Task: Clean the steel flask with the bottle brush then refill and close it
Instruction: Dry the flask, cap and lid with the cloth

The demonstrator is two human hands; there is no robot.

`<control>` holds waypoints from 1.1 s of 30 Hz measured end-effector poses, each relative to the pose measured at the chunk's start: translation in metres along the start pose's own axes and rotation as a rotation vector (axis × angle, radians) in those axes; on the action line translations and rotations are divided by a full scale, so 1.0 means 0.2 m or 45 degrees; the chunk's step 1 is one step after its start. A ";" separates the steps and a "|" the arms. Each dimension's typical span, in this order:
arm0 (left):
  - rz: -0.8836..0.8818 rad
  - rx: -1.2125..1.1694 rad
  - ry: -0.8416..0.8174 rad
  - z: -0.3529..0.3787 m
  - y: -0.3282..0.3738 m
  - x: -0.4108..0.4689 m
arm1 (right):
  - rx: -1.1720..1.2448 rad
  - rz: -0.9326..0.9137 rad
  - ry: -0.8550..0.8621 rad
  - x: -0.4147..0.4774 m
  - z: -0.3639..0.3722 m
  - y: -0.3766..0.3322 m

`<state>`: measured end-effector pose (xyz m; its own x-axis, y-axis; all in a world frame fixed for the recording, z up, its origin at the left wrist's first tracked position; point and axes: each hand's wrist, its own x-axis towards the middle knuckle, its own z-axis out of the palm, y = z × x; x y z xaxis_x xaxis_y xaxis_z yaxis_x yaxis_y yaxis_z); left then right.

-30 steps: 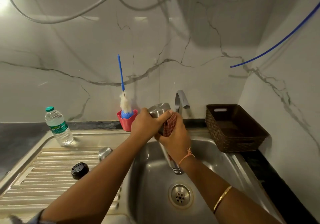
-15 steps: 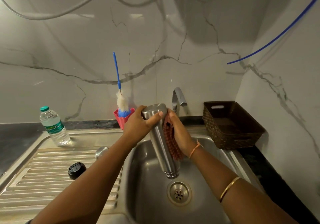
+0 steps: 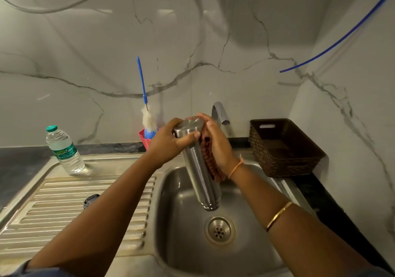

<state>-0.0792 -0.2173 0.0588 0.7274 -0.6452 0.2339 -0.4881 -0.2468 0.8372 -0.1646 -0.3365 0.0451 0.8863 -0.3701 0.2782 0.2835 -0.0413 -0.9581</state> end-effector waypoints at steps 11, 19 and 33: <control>0.090 -0.311 -0.136 -0.01 0.02 0.00 | 0.202 0.817 -0.105 -0.06 -0.21 0.19; -0.042 -0.202 0.198 0.03 0.02 0.02 | -0.141 0.348 -0.030 -0.03 -0.05 0.02; -0.709 -0.961 0.557 0.00 -0.15 -0.03 | -1.817 -0.543 -0.076 -0.26 -0.23 0.44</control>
<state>-0.0684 -0.2064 0.0319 0.9430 -0.2218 -0.2482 0.2907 0.1851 0.9387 -0.2032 -0.3637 -0.0578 0.8543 -0.0605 0.5163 -0.0384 -0.9978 -0.0534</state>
